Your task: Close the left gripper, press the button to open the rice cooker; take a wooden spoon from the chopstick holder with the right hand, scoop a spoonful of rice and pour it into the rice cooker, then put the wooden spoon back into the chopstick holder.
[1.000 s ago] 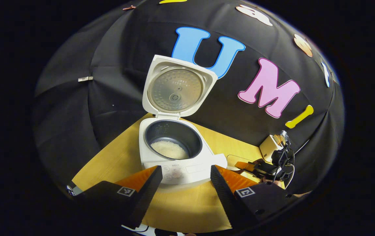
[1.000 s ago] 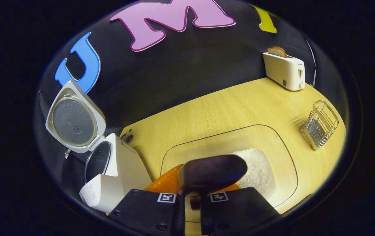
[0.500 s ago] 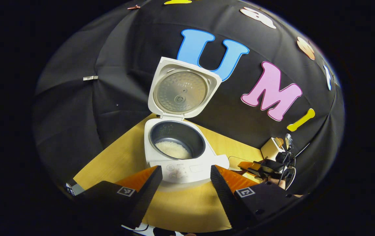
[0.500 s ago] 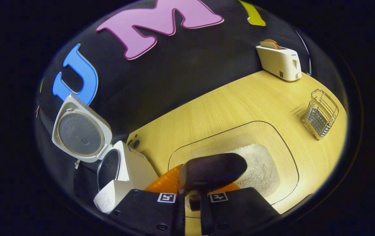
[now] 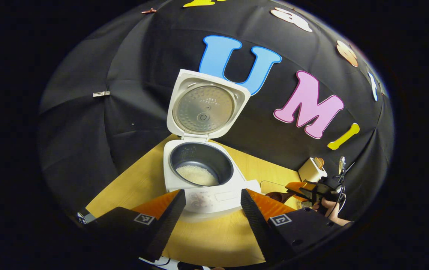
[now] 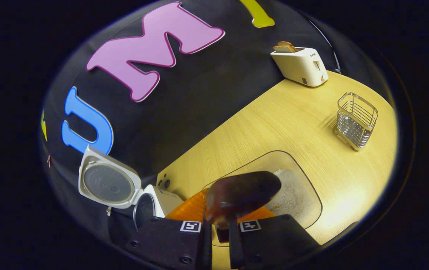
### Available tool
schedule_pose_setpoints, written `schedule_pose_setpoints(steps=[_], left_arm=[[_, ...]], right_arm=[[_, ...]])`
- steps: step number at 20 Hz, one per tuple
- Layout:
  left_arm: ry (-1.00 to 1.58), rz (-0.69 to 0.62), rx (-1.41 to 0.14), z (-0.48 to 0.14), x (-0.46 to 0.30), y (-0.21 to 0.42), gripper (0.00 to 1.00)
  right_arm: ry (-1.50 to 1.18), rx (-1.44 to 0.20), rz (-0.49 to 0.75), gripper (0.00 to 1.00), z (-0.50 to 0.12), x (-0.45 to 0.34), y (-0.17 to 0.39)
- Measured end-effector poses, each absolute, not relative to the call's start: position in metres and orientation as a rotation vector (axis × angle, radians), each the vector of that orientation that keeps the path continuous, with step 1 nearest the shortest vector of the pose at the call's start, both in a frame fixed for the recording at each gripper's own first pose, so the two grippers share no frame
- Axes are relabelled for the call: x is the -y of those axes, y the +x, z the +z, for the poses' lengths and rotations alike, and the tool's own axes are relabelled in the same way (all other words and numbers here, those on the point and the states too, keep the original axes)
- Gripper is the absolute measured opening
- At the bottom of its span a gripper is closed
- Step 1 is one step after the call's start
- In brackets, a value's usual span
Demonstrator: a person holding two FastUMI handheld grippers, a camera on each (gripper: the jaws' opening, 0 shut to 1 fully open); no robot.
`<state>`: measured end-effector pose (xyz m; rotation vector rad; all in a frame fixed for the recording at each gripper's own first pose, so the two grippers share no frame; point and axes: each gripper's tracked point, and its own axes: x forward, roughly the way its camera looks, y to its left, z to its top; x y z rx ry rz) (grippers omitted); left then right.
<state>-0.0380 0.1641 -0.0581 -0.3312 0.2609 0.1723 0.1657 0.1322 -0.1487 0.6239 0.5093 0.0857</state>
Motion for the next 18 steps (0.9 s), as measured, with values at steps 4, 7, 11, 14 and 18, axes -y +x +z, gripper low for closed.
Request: schedule_pose_setpoints(steps=[4, 7, 11, 14, 18], left_arm=[[-0.355, 0.156, -0.276, -0.062, -0.160, -0.037, 0.95], [-0.346, 0.143, -0.272, -0.061, -0.158, -0.036, 0.95], [-0.349, 0.132, -0.263, -0.058, -0.158, -0.037, 0.95], [-0.355, 0.127, -0.255, -0.057, -0.160, -0.039, 0.95], [-0.360, 0.131, -0.245, -0.055, -0.171, -0.041, 0.95]], right_arm=[[0.727, -0.469, 0.063, 0.22, -0.123, -0.119, 0.170], [0.759, -0.447, 0.058, 0.22, -0.108, -0.113, 0.170], [0.790, -0.425, 0.076, 0.22, -0.086, -0.118, 0.170], [0.794, -0.407, 0.111, 0.22, -0.066, -0.132, 0.171], [0.804, -0.398, 0.174, 0.22, -0.040, -0.161, 0.169]])
